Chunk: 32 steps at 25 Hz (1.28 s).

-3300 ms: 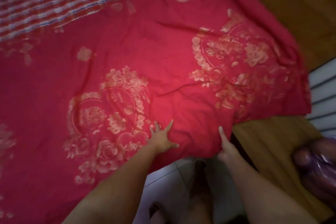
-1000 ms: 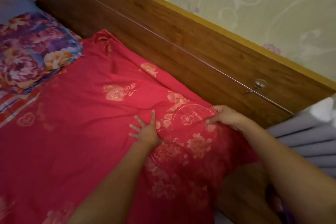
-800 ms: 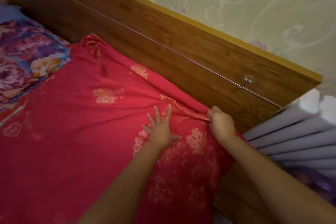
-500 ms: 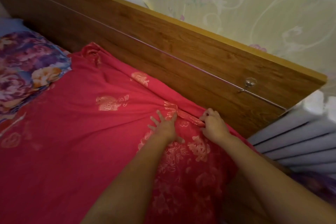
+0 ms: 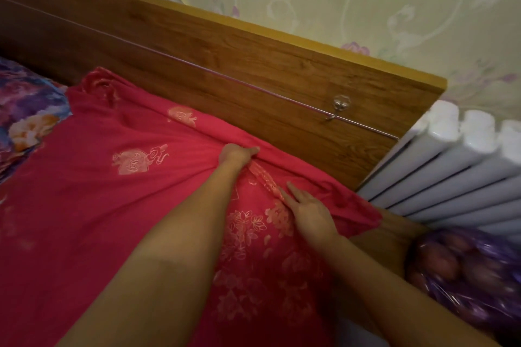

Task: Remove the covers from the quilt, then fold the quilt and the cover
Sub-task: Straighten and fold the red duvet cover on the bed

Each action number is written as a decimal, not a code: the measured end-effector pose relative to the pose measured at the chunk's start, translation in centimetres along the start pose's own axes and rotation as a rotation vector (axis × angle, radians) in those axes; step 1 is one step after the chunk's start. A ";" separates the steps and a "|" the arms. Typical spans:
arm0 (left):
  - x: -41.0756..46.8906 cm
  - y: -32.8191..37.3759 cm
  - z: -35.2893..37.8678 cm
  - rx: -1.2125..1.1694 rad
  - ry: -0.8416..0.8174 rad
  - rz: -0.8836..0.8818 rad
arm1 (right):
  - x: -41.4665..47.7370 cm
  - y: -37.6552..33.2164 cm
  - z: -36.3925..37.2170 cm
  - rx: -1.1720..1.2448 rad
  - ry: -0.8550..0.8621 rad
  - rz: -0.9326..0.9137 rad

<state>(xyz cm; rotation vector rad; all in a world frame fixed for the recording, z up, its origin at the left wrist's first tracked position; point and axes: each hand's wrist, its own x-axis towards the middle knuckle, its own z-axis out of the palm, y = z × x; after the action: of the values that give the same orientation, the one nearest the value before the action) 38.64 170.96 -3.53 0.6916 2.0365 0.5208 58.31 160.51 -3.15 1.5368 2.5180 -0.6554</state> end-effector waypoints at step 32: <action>-1.8 -1.2 -7.2 1.002 0.241 0.488 | 6.9 -3.6 -6.6 -0.288 0.002 0.366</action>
<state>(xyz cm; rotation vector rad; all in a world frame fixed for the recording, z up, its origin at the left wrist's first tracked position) 33.01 168.21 0.56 1.8126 2.3002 -0.2300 52.68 167.49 1.70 1.8094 2.1268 -0.2292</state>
